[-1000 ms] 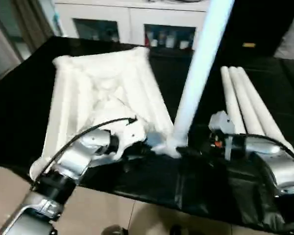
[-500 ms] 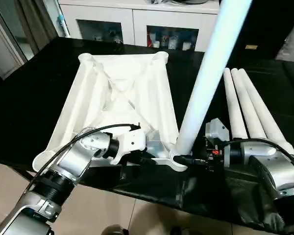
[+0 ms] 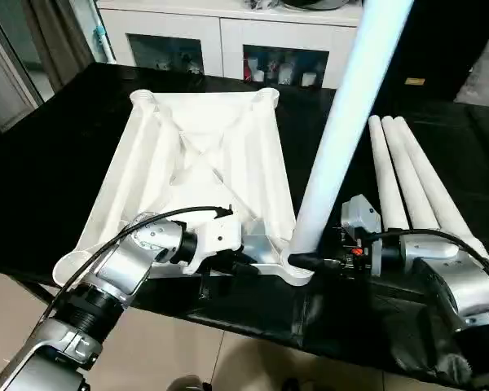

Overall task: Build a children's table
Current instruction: Rotate leg to tighten

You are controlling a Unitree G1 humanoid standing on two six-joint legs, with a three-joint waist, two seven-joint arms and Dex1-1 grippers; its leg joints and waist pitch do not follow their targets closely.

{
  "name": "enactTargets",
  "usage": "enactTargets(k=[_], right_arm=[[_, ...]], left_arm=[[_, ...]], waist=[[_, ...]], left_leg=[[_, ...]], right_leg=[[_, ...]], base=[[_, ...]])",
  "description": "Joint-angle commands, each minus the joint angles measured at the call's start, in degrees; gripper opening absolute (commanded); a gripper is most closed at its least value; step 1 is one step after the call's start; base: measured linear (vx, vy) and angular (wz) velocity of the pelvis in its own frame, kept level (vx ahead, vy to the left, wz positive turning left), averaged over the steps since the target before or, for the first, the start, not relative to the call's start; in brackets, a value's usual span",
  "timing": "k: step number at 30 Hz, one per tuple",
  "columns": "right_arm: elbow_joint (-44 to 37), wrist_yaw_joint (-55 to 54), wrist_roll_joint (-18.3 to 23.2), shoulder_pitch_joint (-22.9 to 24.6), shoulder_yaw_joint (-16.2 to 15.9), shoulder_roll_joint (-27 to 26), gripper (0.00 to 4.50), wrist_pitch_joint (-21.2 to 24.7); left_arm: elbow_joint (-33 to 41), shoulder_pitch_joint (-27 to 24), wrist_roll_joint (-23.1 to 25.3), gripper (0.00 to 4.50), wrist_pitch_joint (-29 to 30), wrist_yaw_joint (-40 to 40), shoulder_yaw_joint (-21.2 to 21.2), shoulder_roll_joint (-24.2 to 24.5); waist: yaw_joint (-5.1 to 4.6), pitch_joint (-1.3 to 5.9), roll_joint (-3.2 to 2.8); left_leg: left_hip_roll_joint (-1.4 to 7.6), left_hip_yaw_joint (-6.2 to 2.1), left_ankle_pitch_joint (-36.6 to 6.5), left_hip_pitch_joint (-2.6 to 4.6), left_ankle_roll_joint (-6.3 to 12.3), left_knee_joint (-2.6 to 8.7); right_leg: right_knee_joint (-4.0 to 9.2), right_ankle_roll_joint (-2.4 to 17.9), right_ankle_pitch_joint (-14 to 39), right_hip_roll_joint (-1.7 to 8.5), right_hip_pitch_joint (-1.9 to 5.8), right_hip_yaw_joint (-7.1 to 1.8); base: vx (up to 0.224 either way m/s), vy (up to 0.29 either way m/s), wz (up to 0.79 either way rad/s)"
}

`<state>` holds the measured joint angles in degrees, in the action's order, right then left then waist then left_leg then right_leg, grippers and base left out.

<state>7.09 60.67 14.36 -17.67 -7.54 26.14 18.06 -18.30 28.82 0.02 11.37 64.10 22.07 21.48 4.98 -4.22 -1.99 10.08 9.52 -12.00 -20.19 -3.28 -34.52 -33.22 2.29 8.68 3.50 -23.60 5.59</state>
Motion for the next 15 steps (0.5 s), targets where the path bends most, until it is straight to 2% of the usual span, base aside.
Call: enactTargets(k=[1, 3, 5, 6, 8, 10, 11, 13, 15], right_arm=[[-0.43, -2.62, 0.13, 0.43, -2.42, -2.43, 2.04, 2.86], [0.20, -6.26, -0.50, -0.15, -1.88, -4.33, 2.04, 4.09], [0.28, -6.67, -0.58, -0.23, -1.82, -4.55, 2.04, 4.23], [0.92, -10.19, -1.24, -0.87, -1.35, -6.47, 2.04, 5.37], [3.17, -19.53, -3.87, -2.74, -0.36, -11.31, 2.04, 7.60], [3.74, -22.25, -5.07, -3.19, -0.35, -12.64, 2.04, 7.71], [4.29, -24.19, -6.25, -3.41, -0.47, -13.42, 2.04, 7.11], [4.60, -24.96, -6.76, -3.33, -0.49, -13.77, 2.58, 6.11], [4.84, -25.60, -6.99, -3.22, -0.26, -13.92, 2.70, 5.35]], left_arm=[[1.78, 1.11, -0.35, 0.00, 2.99, -6.56, -2.61, -2.61], [2.36, 1.25, -0.49, 0.00, 5.37, -9.70, -3.70, -4.38], [2.44, 1.27, -0.50, 0.00, 5.71, -10.07, -3.83, -4.59], [3.11, 1.39, -0.60, 0.00, 8.66, -13.28, -4.93, -6.47], [3.87, 2.14, 0.36, 0.00, 13.54, -22.47, -7.48, -11.65], [3.94, 2.51, 0.91, 0.00, 14.63, -25.48, -8.24, -13.32], [3.88, 2.80, 1.49, 0.00, 14.64, -27.28, -8.48, -14.28], [3.86, 3.08, 1.76, 0.00, 14.95, -28.60, -8.70, -15.04], [3.81, 3.35, 2.06, 0.00, 14.76, -28.88, -8.45, -15.27]], waist=[[-0.24, 3.72, 0.95], [-0.70, 3.49, 0.98], [-1.09, 3.66, 1.12], [-1.21, 3.69, 1.04], [-2.05, 3.69, 1.10], [-2.59, 3.78, 1.16], [-2.61, 3.83, 1.10], [-2.62, 3.91, 1.27], [-2.44, 4.03, 1.20]], left_leg=[[2.46, -0.68, -6.42, -0.14, 5.01, 3.83], [2.30, -0.65, -6.95, -0.12, 4.39, 3.98], [2.06, -0.73, -6.85, -0.21, 4.70, 3.90], [2.13, -0.76, -6.64, -0.22, 4.87, 3.88], [2.19, -0.83, -5.24, -0.48, 4.71, 3.86], [1.98, -0.77, -4.75, -0.55, 4.61, 3.65], [1.90, -0.79, -4.22, -0.54, 5.28, 3.63], [1.83, -0.68, -3.30, -0.67, 6.47, 3.58], [1.96, -0.68, -1.97, -0.70, 7.64, 3.55]], right_leg=[[4.67, 7.13, 23.36, 4.91, 3.75, -2.88], [5.12, 5.54, 26.13, 4.79, 3.69, -2.83], [5.27, 4.87, 26.31, 4.79, 3.85, -2.74], [5.15, 4.94, 25.73, 4.78, 3.78, -2.83], [4.81, 6.31, 22.96, 4.55, 3.77, -2.65], [4.72, 6.63, 22.23, 4.61, 3.93, -2.68], [4.80, 6.72, 21.65, 4.59, 3.91, -2.71], [4.62, 6.89, 19.86, 4.50, 3.97, -2.86], [4.23, 7.57, 17.29, 4.48, 3.96, -2.91]], base=[[0.000, 0.000, 0.00], [0.000, 0.000, 0.00], [0.000, 0.000, 0.00], [0.000, 0.000, 0.00], [0.000, 0.000, 0.00], [0.000, 0.000, 0.00], [0.000, 0.000, 0.00], [0.000, 0.000, 0.00], [0.000, 0.000, 0.00]])
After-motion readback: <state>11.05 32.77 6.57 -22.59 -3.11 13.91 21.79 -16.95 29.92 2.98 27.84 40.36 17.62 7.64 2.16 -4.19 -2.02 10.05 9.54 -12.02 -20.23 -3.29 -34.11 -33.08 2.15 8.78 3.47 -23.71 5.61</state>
